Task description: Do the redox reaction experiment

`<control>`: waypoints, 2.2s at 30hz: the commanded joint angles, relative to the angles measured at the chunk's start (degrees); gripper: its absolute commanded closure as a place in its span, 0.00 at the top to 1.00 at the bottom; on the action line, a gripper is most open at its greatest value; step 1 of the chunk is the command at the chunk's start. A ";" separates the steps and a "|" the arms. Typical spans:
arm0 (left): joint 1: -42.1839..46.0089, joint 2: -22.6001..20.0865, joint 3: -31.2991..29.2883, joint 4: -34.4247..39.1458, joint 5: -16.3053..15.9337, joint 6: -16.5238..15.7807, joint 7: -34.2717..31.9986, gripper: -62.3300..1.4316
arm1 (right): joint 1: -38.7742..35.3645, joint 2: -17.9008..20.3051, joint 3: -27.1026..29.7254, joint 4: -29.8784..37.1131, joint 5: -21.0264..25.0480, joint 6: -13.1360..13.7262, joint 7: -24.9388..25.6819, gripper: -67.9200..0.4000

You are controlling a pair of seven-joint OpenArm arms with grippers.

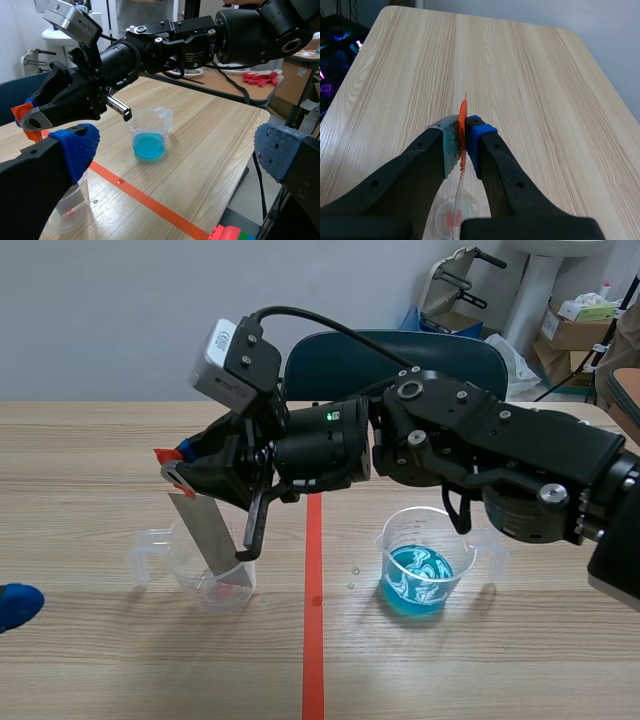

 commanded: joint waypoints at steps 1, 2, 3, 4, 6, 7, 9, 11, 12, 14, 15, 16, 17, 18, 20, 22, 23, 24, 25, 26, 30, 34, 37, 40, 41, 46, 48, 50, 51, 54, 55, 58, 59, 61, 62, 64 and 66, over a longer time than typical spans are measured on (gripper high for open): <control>0.28 0.28 0.20 1.18 -0.57 -0.07 -0.74 1.00 | 1.46 -0.17 0.00 0.20 0.42 -0.04 0.92 0.02; 0.28 0.28 0.20 1.18 -0.57 -0.07 -0.74 1.00 | 1.46 -0.17 0.00 0.20 0.42 -0.04 0.92 0.02; 0.28 0.28 0.20 1.18 -0.57 -0.07 -0.74 1.00 | 1.46 -0.17 0.00 0.20 0.42 -0.04 0.92 0.02; 0.28 0.28 0.20 1.18 -0.57 -0.07 -0.74 1.00 | 1.46 -0.17 0.00 0.20 0.42 -0.04 0.96 0.02; 0.28 0.28 0.20 1.18 -0.57 -0.07 -0.74 1.00 | 1.46 -0.17 0.00 0.20 0.42 -0.04 1.07 0.02; 0.28 0.28 0.20 1.18 -0.57 -0.07 -0.74 1.00 | 1.46 -0.17 0.00 0.20 0.42 -0.04 1.09 0.02; 0.28 0.28 0.20 1.18 -0.57 -0.07 -0.74 1.00 | 1.46 -0.17 0.00 0.20 0.42 -0.04 1.09 0.02; 0.28 0.28 0.20 1.18 -0.57 -0.07 -0.74 1.00 | 1.46 -0.17 0.00 0.20 0.42 -0.02 1.09 0.02; 0.28 0.28 0.20 1.18 -0.57 -0.07 -0.74 1.00 | 1.46 -0.17 0.00 0.20 0.42 -0.02 1.09 0.02; 0.28 0.28 0.20 1.18 -0.57 -0.07 -0.74 1.00 | 1.46 -0.17 0.00 0.20 0.42 -0.02 1.09 0.02; 0.28 0.28 0.20 1.18 -0.57 -0.07 -0.74 1.00 | 1.46 -0.17 0.00 0.20 0.42 -0.02 1.09 0.02; 0.28 0.28 0.20 1.18 -0.57 -0.07 -0.74 1.00 | 1.46 -0.17 0.00 0.20 0.42 -0.02 1.09 0.02; 0.28 0.28 0.20 1.18 -0.57 -0.07 -0.74 1.00 | 1.46 -0.17 0.00 0.20 0.42 -0.02 1.09 0.02; 0.28 0.28 0.20 1.18 -0.57 -0.07 -0.74 1.00 | 1.46 -0.17 0.00 0.20 0.42 -0.02 1.07 0.02; 0.28 0.28 0.20 1.18 -0.57 -0.07 -0.74 1.00 | 1.46 -0.17 0.00 0.20 0.42 -0.02 1.07 0.02; 0.28 0.28 0.20 1.18 -0.57 -0.07 -0.74 1.00 | 1.46 -0.17 0.00 0.20 0.42 -0.02 1.07 0.02; 0.28 0.28 0.20 1.18 -0.57 -0.07 -0.74 1.00 | 1.46 -0.17 0.00 0.20 0.42 -0.02 1.07 0.02; 0.28 0.28 0.20 1.18 -0.57 -0.07 -0.74 1.00 | 1.46 -0.17 0.00 0.20 0.42 0.00 1.07 0.02; 0.28 0.28 0.20 1.18 -0.57 -0.07 -0.74 1.00 | 1.46 -0.17 0.00 0.20 0.42 0.00 1.05 0.02; 0.28 0.28 0.20 1.18 -0.57 -0.07 -0.74 1.00 | 1.46 -0.17 0.00 0.20 0.42 0.00 1.05 0.04; 0.28 0.28 0.20 1.18 -0.57 -0.07 -0.74 1.00 | 1.49 -0.17 0.00 0.20 0.42 0.02 1.05 0.30; 0.28 0.28 0.20 1.18 -0.57 -0.07 -0.74 1.00 | 1.49 -0.31 0.00 0.20 0.50 0.02 1.40 0.66; 0.28 0.28 0.20 1.18 -0.57 -0.07 -0.74 1.00 | 1.49 -0.85 0.00 0.20 0.46 0.02 1.27 0.88; 0.28 0.28 0.20 1.18 -0.57 -0.07 -0.74 1.00 | 1.49 -1.60 0.00 0.20 0.48 0.07 0.81 1.00; 0.28 0.28 0.20 1.18 -0.57 -0.07 -0.74 1.00 | 1.49 -1.77 0.00 0.20 0.46 0.07 0.81 1.00; 0.28 0.28 0.20 1.18 -0.57 -0.07 -0.74 1.00 | 1.49 -1.95 0.00 0.20 0.48 0.22 0.81 1.00; 0.28 0.28 0.20 1.18 -0.57 -0.07 -0.74 1.00 | 1.49 -1.95 0.00 0.20 0.48 0.24 0.81 1.00; 0.28 0.28 0.20 1.18 -0.57 -0.07 -0.74 1.00 | 1.49 -1.95 0.00 0.20 0.48 0.24 0.81 1.00; 0.28 0.28 0.20 1.18 -0.57 -0.07 -0.74 1.00 | 1.49 -1.95 0.00 0.20 0.48 0.24 0.81 1.00; 0.28 0.28 0.20 1.18 -0.57 -0.07 -0.74 1.00 | 1.49 -1.95 0.00 0.20 0.48 0.24 0.81 1.00; 0.28 0.28 0.20 1.18 -0.57 -0.07 -0.74 1.00 | 1.49 -1.95 0.00 0.20 0.48 0.24 0.81 1.00; 0.28 0.28 0.20 1.18 -0.57 -0.07 -0.74 1.00 | 1.49 -1.95 0.00 0.20 0.48 0.24 0.81 1.00; 0.28 0.28 0.20 1.18 -0.57 -0.07 -0.74 1.00 | 1.49 -1.95 0.00 0.20 0.48 0.24 0.81 1.00; 0.28 0.28 0.20 1.18 -0.57 -0.07 -0.74 1.00 | 1.49 -1.95 0.00 0.20 0.48 0.24 0.81 1.00; 0.28 0.28 0.20 1.18 -0.57 -0.07 -0.74 1.00 | 1.49 -1.95 0.00 0.20 0.48 0.24 0.81 1.00; 0.28 0.28 0.20 1.18 -0.57 -0.07 -0.74 1.00 | 1.49 -1.95 0.00 0.20 0.48 0.24 0.81 1.00; 0.28 0.28 0.20 1.18 -0.57 -0.07 -0.74 1.00 | 1.49 -1.95 0.00 0.20 0.48 0.24 0.81 1.00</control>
